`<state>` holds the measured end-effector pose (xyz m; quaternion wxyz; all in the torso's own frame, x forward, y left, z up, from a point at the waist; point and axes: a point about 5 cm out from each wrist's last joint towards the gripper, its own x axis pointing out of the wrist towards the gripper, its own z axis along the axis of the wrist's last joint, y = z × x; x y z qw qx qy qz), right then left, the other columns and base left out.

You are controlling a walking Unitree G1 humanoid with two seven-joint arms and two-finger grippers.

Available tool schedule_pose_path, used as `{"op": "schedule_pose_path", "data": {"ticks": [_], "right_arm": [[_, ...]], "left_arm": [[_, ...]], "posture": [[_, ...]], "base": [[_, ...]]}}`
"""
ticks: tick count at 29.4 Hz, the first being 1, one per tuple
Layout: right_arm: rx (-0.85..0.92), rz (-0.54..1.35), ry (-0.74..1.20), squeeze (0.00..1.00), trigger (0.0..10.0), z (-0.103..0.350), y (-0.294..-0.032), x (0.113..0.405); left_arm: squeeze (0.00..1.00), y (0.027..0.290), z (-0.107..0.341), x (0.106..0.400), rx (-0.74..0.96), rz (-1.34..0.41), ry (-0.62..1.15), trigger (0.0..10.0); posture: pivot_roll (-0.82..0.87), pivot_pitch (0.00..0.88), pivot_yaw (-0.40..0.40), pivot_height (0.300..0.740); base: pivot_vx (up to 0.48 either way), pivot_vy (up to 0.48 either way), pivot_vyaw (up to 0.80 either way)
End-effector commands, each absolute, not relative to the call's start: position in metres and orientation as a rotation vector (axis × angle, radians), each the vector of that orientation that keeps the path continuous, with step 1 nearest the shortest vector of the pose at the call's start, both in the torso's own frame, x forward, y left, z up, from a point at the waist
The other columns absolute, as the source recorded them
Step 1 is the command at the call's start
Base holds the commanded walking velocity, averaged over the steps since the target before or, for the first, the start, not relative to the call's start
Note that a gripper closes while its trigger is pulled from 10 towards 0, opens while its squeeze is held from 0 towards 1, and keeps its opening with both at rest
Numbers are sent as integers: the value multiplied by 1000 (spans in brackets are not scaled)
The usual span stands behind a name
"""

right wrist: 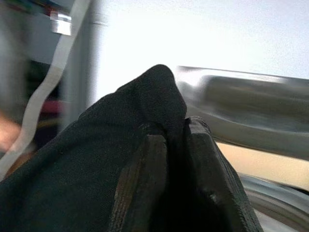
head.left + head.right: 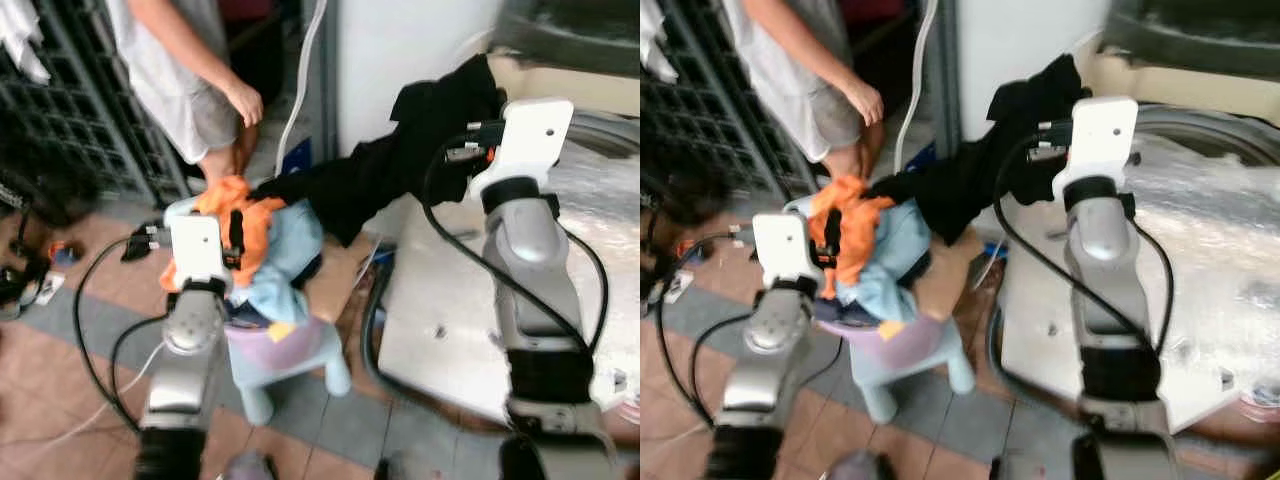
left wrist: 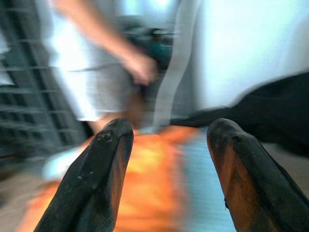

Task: Clothes washing

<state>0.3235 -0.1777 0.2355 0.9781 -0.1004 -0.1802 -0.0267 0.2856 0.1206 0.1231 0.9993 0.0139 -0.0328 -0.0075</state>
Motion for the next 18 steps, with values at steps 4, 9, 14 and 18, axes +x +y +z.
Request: {"op": "schedule_pose_path", "data": {"ticks": [4, 9, 14, 18], "right_arm": [[-200, -60, -393, 0, 10000, 241, -175, 318], [-203, -55, -367, 0, 10000, 235, -175, 317], [-127, -48, -263, 0, 10000, 219, -172, 318], [-135, -32, -230, 0, 10000, 209, -168, 314]], "left_arm": [[0, 129, 123, 283, 46, -2, -62, 10000], [0, 130, 121, 279, 42, 0, -48, 10000], [0, 131, 119, 274, 37, -4, -43, 10000], [0, 134, 117, 271, 44, -3, -37, 10000]], "posture": [[-84, 0, 85, 740], [-78, 9, 84, 740], [-74, 16, 87, 740], [-73, 17, 88, 740]], "base": [[0, -313, -737], [0, -186, -700], [0, 0, -104], [0, 0, 0]]}}
